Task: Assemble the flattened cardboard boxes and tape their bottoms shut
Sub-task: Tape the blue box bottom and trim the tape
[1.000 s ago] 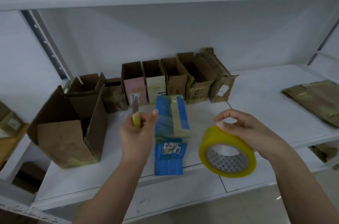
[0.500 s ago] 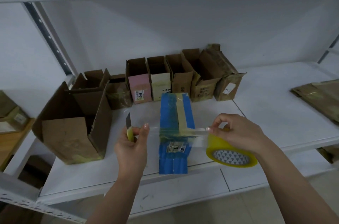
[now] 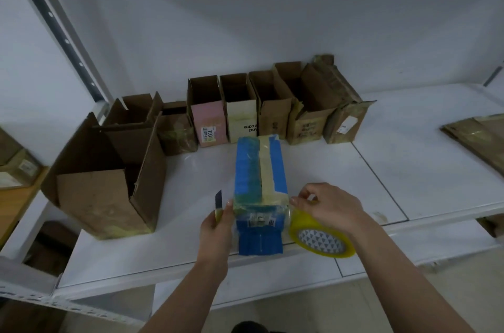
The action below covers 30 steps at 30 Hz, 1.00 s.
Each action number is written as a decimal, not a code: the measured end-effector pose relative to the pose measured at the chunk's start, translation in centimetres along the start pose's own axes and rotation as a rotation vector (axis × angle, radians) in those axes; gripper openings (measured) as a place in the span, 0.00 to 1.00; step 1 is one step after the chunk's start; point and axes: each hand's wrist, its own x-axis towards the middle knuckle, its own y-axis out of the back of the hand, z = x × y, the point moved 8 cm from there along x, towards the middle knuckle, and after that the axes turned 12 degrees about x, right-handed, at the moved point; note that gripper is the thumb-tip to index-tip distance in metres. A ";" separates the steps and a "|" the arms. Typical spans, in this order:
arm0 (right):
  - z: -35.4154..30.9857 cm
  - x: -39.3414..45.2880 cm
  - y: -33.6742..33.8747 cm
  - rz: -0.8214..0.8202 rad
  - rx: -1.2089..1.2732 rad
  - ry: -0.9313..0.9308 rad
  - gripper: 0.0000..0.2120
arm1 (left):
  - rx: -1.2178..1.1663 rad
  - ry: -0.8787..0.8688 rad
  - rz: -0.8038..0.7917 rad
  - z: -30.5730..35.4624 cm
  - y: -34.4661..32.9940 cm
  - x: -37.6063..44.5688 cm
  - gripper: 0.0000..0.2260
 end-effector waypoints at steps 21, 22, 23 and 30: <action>1.9 0.6 -0.1 0.007 0.209 -0.008 0.24 | 0.568 -0.654 -0.778 13.7 -7.8 -5.5 0.19; 2.0 0.6 -0.1 0.006 0.232 -0.001 0.24 | 0.663 -0.613 -0.849 12.9 -9.1 -5.4 0.19; 2.1 0.6 -0.1 -0.001 0.258 0.007 0.23 | 0.730 -0.566 -0.880 12.0 -10.0 -4.8 0.20; 2.1 -1.3 -1.2 -0.247 0.723 0.055 0.14 | 0.707 -0.553 -0.713 10.5 -9.8 -1.4 0.21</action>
